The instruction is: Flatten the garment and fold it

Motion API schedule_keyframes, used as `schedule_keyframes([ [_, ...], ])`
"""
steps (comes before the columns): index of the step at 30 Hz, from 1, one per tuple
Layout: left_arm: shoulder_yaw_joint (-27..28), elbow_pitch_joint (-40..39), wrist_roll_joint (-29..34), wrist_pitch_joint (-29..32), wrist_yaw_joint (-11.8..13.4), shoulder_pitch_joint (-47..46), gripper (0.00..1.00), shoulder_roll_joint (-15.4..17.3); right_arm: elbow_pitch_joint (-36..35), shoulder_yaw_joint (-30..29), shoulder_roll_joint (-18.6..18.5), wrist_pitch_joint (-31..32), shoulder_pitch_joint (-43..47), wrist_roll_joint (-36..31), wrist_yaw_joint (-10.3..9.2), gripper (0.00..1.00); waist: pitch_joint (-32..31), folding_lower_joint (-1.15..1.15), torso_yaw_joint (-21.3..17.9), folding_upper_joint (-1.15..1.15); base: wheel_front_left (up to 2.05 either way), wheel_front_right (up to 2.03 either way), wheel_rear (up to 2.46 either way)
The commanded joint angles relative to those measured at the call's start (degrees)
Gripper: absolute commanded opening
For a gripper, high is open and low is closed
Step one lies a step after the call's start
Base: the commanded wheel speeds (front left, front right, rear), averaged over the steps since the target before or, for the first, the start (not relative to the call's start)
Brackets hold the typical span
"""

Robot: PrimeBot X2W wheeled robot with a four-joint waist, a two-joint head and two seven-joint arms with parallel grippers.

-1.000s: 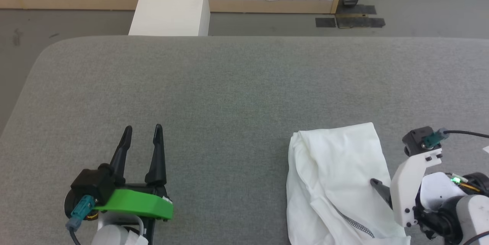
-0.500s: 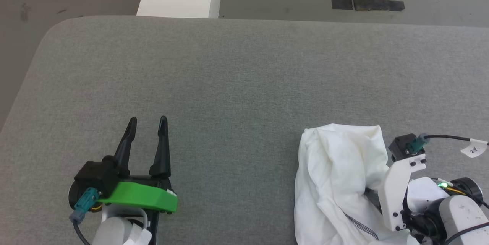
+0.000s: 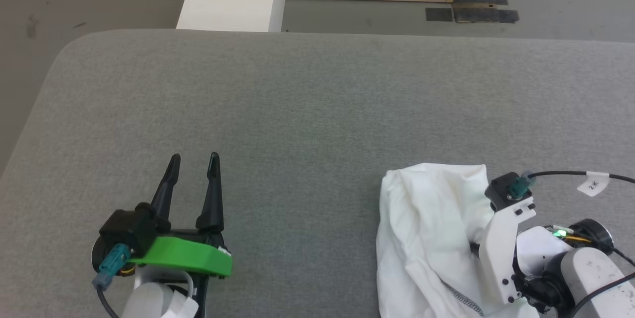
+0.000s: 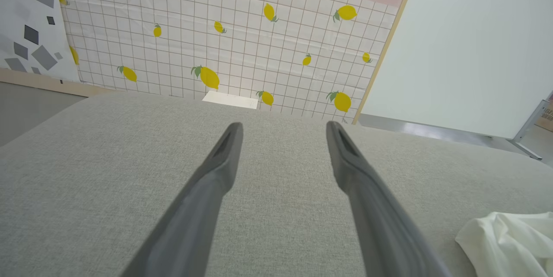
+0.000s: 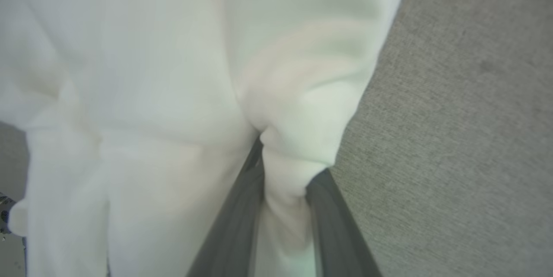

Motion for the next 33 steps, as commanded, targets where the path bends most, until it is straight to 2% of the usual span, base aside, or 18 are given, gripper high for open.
schedule_keyframes([
  [1,0.11,-0.19,-0.10,-0.21,-0.39,-0.17,1.00,-0.24,-0.81,1.31,-0.92,0.58,-0.81,0.94,-0.06,0.00,-0.47,0.00,-1.87,0.54,0.00,0.00,0.00],
  [8,0.43,-2.16,0.32,-0.21,-0.38,-0.61,1.00,-0.29,-5.24,3.19,-11.75,4.45,-5.55,3.84,-0.06,0.00,3.81,0.00,-10.69,0.54,0.00,0.00,0.00],
  [11,-0.01,-2.76,1.00,-0.21,-0.38,-1.79,1.00,0.00,-4.72,2.51,-16.13,5.03,-8.08,4.72,-0.06,0.00,6.76,0.00,-14.67,0.54,0.00,0.00,0.00],
  [15,-0.89,-2.93,1.79,-0.17,-0.38,-3.81,1.00,1.17,-1.23,0.21,-19.70,4.08,-11.91,4.48,-0.06,0.00,10.49,0.00,-18.96,0.54,0.00,0.00,0.00],
  [21,-1.68,-4.62,3.00,1.68,-0.35,-6.78,1.00,3.25,6.44,-5.12,-20.26,-0.12,-17.75,2.77,-0.06,0.00,16.33,0.00,-22.68,0.54,0.00,0.00,0.00],
  [33,-0.68,-13.53,5.08,8.23,0.86,-8.29,1.00,7.75,22.54,-16.72,-19.84,-11.27,-27.50,-3.94,-0.06,0.00,25.62,0.00,-23.16,0.54,0.00,0.00,0.00],
])
